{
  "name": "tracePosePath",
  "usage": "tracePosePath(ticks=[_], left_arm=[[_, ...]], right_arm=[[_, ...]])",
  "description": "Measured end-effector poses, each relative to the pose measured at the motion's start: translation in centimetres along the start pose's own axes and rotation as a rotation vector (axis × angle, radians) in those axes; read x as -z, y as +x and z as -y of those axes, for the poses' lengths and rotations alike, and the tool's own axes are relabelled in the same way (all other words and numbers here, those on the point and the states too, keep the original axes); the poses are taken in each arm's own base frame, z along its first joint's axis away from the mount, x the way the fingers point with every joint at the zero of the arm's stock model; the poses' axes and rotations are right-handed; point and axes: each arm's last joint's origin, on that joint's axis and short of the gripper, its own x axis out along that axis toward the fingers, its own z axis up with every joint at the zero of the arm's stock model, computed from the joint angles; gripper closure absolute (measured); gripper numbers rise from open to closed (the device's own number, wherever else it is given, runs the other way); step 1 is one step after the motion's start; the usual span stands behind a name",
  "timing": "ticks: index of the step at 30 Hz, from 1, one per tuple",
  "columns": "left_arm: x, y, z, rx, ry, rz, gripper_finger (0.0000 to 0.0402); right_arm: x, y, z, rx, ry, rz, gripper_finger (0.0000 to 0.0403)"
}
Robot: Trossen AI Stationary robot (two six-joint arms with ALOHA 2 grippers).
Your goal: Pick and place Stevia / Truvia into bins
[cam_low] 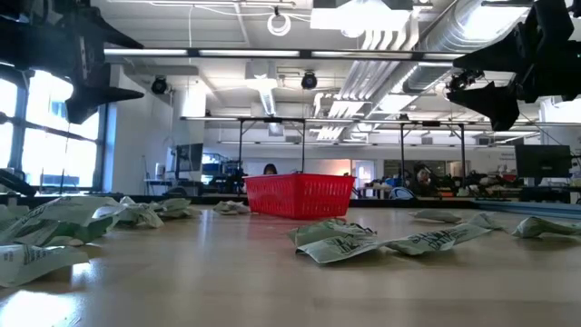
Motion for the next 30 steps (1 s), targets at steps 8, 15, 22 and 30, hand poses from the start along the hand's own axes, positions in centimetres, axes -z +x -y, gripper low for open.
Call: tracePosePath(ticks=[8,15,22,30], left_arm=[[-0.51,0.04,-0.06,-0.078,-0.001,0.140,0.0034],[-0.86,0.01,0.09,-0.082,-0.118,0.219,0.0035],[-0.55,0.14,0.23,-0.026,-0.141,0.120,0.0034],[-0.38,0.15,0.39,0.019,-0.157,0.056,0.0034]], right_arm=[[0.00,0.00,0.00,0.000,0.000,0.000,0.0091],[-0.02,0.00,-0.01,-0.001,0.001,0.002,0.0091],[-0.03,0.00,-0.01,-0.001,0.002,0.003,0.0091],[-0.04,0.00,-0.02,-0.002,0.002,0.004,0.0091]])
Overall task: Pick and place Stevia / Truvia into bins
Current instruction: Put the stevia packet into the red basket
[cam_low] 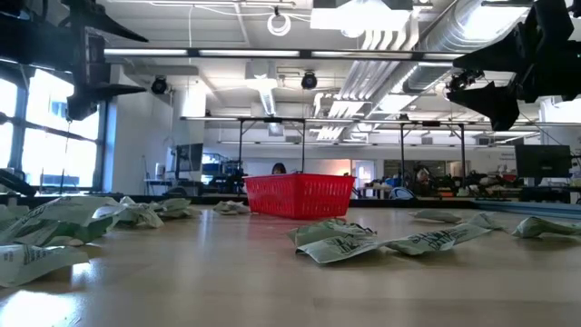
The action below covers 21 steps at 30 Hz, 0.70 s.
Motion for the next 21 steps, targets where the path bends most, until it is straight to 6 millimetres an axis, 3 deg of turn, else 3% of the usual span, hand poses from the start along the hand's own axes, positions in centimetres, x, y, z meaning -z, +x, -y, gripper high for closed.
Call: tracePosePath(ticks=[5,13,18,21], left_arm=[[0.0,0.0,0.0,-0.010,-0.006,0.018,0.0034],[-0.1,0.0,0.0,-0.012,-0.021,0.021,0.0034],[-0.1,0.0,-0.1,-0.013,-0.018,0.020,0.0034],[0.0,0.0,-0.1,-0.015,0.012,0.019,0.0035]], right_arm=[[-0.3,0.0,0.0,0.019,0.049,0.042,0.0091],[-2.4,-0.3,-0.4,-0.027,0.564,0.274,0.0091],[-3.7,-0.8,-0.4,0.025,0.601,0.446,0.0091],[-4.0,-0.9,-0.6,-0.034,0.635,0.447,0.0091]])
